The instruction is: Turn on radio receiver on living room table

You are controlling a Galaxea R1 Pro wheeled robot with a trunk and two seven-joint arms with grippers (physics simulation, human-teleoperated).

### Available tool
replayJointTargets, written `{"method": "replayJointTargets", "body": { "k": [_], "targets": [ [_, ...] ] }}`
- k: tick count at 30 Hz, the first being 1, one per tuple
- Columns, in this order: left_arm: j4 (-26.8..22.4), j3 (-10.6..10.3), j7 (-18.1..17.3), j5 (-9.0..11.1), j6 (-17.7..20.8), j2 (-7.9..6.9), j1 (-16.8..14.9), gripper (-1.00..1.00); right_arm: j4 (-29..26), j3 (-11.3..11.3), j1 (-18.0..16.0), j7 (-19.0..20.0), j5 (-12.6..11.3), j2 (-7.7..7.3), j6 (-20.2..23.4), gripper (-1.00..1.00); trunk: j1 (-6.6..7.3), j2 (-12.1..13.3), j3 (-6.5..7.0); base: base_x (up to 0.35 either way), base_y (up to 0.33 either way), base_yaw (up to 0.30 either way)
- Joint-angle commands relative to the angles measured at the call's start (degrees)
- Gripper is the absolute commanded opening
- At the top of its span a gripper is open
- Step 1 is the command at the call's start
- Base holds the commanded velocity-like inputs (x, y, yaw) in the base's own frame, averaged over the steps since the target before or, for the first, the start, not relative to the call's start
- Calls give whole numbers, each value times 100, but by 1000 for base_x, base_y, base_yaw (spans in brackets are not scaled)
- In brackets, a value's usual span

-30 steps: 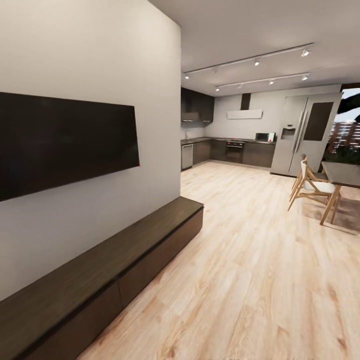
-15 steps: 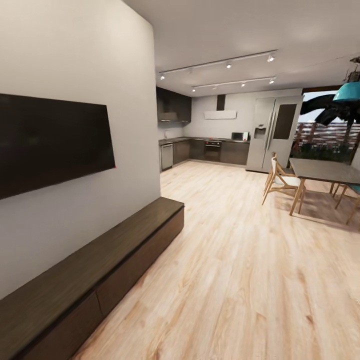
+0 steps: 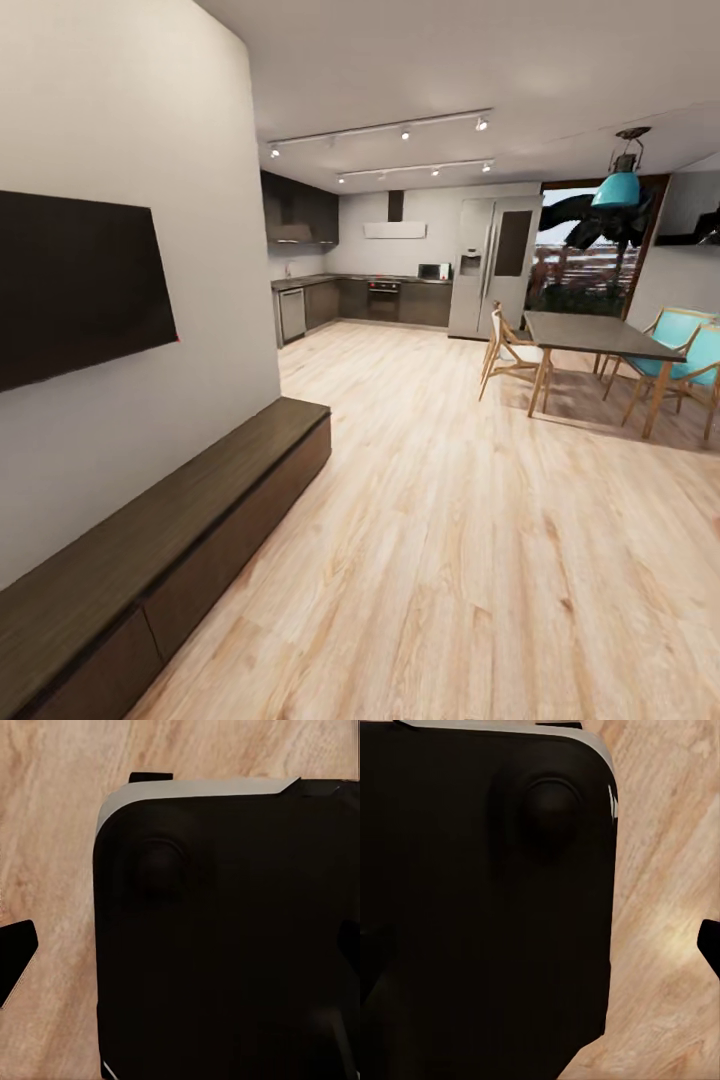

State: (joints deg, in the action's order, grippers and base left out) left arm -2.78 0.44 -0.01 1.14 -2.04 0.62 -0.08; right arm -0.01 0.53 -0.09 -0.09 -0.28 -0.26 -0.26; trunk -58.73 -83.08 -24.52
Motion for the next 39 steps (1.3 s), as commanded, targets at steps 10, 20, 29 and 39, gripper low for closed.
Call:
{"method": "replayJointTargets", "body": {
  "k": [10,20,29,39],
  "targets": [
    [-2,0,-4,-1,-1,7,-1,100,1,-15,0,0,4,0,0,100,0,0,0,0,0,-282],
    [-3,0,-7,0,1,9,-1,100,1,-42,0,0,29,0,0,100,0,0,0,0,0,-286],
    [-3,0,-6,0,1,7,0,100,1,-44,0,0,36,0,0,100,0,0,0,0,0,-286],
    [-3,0,-4,-1,1,7,-1,100,1,-44,0,0,37,0,0,100,0,0,0,0,0,-286]
  ]
}}
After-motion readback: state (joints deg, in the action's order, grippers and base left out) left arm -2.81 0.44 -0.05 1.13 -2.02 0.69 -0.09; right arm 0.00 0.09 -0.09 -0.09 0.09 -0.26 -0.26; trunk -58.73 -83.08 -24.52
